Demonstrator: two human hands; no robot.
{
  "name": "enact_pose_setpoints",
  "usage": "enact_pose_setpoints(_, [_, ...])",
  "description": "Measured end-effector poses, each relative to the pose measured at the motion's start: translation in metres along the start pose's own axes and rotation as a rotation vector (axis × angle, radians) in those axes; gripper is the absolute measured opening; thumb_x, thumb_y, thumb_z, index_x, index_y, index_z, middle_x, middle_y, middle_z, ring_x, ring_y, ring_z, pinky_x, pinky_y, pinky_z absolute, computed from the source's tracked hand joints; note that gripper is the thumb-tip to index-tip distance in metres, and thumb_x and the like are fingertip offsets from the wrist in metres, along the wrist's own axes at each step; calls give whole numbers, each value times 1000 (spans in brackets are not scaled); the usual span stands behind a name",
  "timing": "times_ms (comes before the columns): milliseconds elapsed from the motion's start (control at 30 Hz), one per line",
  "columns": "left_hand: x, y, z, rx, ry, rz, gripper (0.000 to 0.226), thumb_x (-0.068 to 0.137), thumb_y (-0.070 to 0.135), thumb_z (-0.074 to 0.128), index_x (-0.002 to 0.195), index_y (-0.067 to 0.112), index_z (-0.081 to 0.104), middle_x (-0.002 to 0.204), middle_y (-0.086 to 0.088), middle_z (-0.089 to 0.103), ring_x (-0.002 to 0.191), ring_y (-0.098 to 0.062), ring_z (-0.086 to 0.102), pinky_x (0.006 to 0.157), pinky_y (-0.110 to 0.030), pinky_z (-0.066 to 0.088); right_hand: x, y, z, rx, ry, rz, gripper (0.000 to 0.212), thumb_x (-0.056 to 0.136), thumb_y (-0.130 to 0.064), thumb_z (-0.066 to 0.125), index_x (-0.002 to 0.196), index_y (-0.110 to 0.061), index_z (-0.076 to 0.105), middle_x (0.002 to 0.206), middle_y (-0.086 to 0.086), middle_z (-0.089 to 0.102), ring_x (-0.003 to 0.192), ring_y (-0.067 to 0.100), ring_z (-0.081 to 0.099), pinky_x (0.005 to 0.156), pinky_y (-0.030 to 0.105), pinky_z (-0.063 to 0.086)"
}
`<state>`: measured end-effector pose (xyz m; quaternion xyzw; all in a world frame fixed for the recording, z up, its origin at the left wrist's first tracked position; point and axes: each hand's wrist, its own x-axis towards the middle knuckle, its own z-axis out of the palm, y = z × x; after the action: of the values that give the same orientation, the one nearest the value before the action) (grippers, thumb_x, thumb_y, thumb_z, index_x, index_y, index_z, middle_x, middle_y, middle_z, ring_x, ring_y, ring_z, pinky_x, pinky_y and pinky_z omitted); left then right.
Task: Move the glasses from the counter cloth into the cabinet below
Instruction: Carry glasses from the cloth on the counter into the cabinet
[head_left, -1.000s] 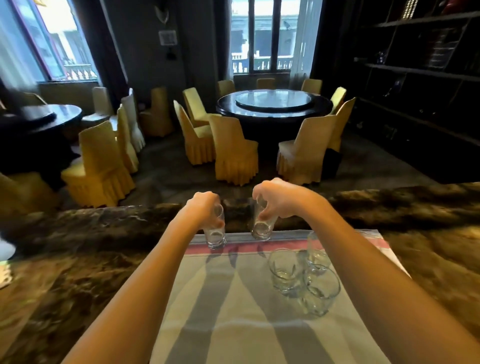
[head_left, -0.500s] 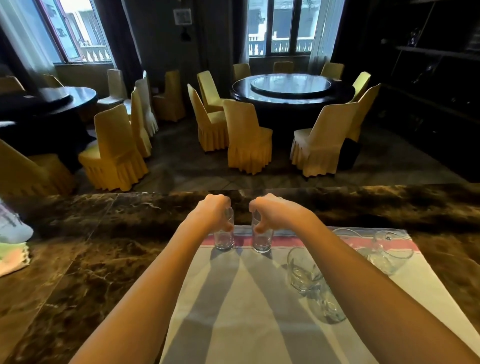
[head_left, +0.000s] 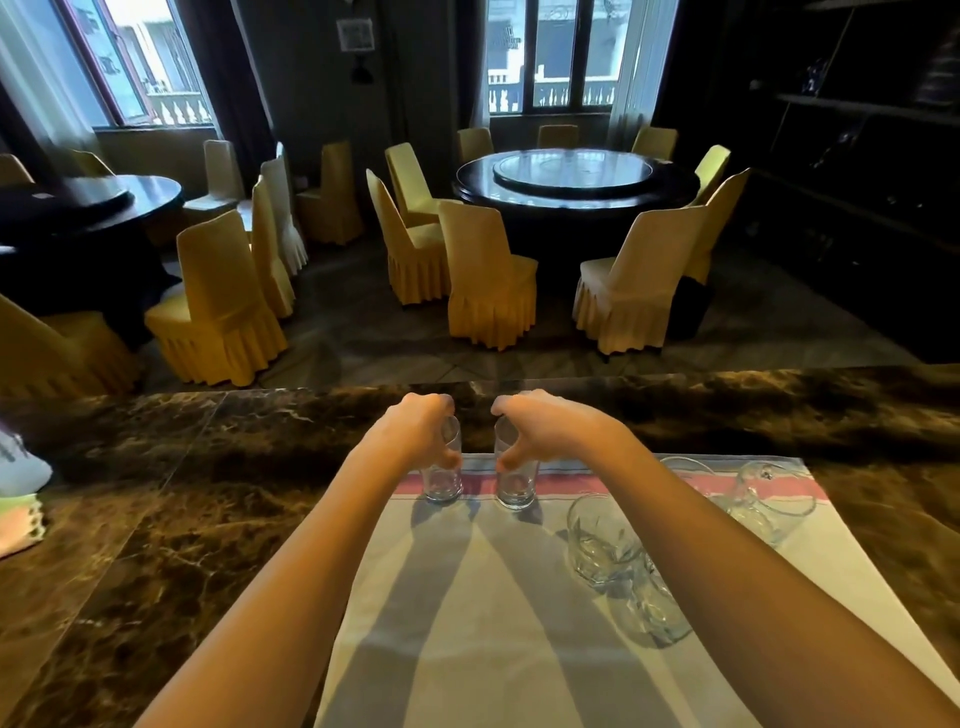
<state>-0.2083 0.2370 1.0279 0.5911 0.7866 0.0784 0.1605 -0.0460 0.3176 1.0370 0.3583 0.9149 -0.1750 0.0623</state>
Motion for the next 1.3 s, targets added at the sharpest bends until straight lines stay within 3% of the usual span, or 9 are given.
enact_pose_setpoints(133, [-7,9,-12,91,59,6,85,75,33,84,146,25,38,136,-8,53,112,-25,60,89,-38,56,-23,11,-19,37,36,9,82,81,-36,79,148,-19,35,147,6,47,130,25,48,101,38,46])
enact_pose_setpoints(233, [-13,29,-25,108,114,73,85,75,37,83,146,27,38,141,-9,47,119,-29,54,95,-44,53,-48,26,-35,47,52,45,80,82,-38,77,148,-19,36,147,5,46,130,24,47,100,37,44])
enact_pose_setpoints(300, [-16,47,-29,94,124,135,83,76,38,82,146,25,39,141,-9,48,121,-29,53,95,-40,51,-67,39,-43,53,77,87,78,83,-39,76,147,-20,37,147,4,46,131,24,45,99,37,42])
enact_pose_setpoints(533, [-19,110,-18,41,56,296,76,80,35,79,145,25,41,135,-7,50,114,-26,54,94,-38,52,-132,96,-55,50,202,230,63,85,-35,74,140,-22,45,137,4,54,121,24,52,93,36,47])
enact_pose_setpoints(700, [-20,148,6,50,-4,357,80,78,40,80,145,25,40,138,-7,50,118,-26,53,97,-40,50,-162,134,-52,46,229,316,72,85,-28,76,147,-23,39,148,3,45,132,24,45,99,35,44])
enact_pose_setpoints(867, [-23,181,38,87,-85,403,81,77,46,79,145,28,40,140,-6,49,122,-25,51,99,-38,46,-176,167,-34,46,203,385,77,83,-22,78,148,-24,37,151,4,42,133,26,44,99,35,45])
enact_pose_setpoints(1067, [-43,205,87,122,-280,478,81,78,48,78,146,33,38,148,1,43,130,-23,46,103,-38,44,-177,200,1,58,121,437,83,80,-28,80,150,-25,34,151,7,38,131,29,45,97,38,50])
enact_pose_setpoints(1300, [-61,206,113,212,-183,486,85,70,63,76,144,39,40,147,5,40,126,-21,45,103,-42,47,-165,214,32,65,118,403,84,80,-28,80,149,-29,32,149,6,37,120,29,53,89,34,56])
